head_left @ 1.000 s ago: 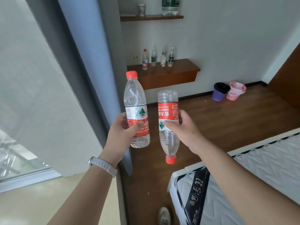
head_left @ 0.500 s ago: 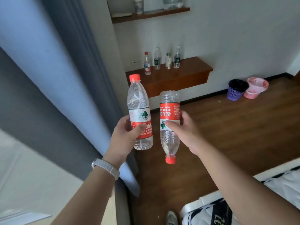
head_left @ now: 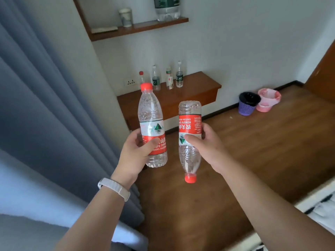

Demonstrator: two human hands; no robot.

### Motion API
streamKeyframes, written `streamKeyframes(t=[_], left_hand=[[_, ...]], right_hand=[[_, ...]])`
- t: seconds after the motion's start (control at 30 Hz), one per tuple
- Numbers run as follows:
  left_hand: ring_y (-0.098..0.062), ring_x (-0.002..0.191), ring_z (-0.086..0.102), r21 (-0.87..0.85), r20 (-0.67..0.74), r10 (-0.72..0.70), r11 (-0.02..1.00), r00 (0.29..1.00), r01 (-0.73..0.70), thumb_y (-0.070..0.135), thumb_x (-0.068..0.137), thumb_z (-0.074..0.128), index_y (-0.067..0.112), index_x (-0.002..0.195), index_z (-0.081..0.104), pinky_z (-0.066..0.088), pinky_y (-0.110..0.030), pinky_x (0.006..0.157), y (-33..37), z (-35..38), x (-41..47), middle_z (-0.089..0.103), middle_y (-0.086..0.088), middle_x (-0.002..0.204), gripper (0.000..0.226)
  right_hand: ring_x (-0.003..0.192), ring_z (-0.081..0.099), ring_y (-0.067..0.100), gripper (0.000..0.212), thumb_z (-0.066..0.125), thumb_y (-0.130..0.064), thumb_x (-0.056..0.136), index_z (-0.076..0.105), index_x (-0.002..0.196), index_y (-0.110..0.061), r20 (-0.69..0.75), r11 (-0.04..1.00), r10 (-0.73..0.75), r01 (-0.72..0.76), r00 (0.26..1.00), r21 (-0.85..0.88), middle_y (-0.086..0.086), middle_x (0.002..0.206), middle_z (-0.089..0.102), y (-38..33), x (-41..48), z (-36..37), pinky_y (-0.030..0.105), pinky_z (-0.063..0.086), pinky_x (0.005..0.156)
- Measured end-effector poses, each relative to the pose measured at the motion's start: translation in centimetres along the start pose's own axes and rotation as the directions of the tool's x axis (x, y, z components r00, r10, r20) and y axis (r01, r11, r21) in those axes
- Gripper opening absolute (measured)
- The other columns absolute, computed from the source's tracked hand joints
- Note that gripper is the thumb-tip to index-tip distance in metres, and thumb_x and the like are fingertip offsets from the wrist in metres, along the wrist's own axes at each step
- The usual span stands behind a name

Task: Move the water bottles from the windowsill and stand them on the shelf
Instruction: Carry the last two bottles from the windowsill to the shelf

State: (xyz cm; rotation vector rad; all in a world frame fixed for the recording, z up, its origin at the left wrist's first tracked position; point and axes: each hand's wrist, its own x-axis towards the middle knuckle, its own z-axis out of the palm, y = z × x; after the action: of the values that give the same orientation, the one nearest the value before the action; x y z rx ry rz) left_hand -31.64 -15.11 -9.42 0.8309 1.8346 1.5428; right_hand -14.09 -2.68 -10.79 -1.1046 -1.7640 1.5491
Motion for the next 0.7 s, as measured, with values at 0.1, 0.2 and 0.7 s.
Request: streamKeyframes(t=[0.1,0.2,0.7], left_hand=[[-0.012,0.106,0.069,0.019,0.035,-0.018,1.000,0.999,0.017,0.036,0.084,0.077,0.027,0.135,0.054,0.057,-0.035,0.093,-0.4,0.9,3.4,0.067,0.009,0.123,0.057],[-0.013,0.109,0.067,0.005,0.075,-0.048,0.999,0.996,0.048,0.036,0.085,0.076,0.028,0.137,0.051,0.056,-0.036,0.095,-1.0,1.6,7.6,0.066,0.009,0.126,0.058],[-0.014,0.115,0.064,-0.065,0.278,-0.058,0.995,0.959,0.079,0.054,0.071,0.076,0.032,0.137,0.050,0.054,-0.043,0.099,-1.7,-1.4,32.5,0.064,0.013,0.127,0.074]], right_hand=[[0.102,0.067,0.010,0.058,0.076,-0.045,0.080,0.047,0.129,-0.033,-0.040,0.999,0.046,-0.045,0.998,0.026,-0.010,0.115,0.065,1.0,2.5,-0.7,0.043,0.056,0.092],[0.100,0.067,0.009,0.055,0.075,-0.042,0.082,0.048,0.129,-0.033,-0.092,0.996,0.088,-0.089,0.992,0.000,-0.010,0.114,0.065,1.2,5.5,-0.6,0.044,0.056,0.092],[0.100,0.063,0.012,0.048,0.072,-0.038,0.086,0.044,0.125,-0.033,-0.246,0.992,0.105,-0.119,0.963,-0.042,-0.010,0.112,0.061,-4.6,26.5,4.8,0.042,0.053,0.093]])
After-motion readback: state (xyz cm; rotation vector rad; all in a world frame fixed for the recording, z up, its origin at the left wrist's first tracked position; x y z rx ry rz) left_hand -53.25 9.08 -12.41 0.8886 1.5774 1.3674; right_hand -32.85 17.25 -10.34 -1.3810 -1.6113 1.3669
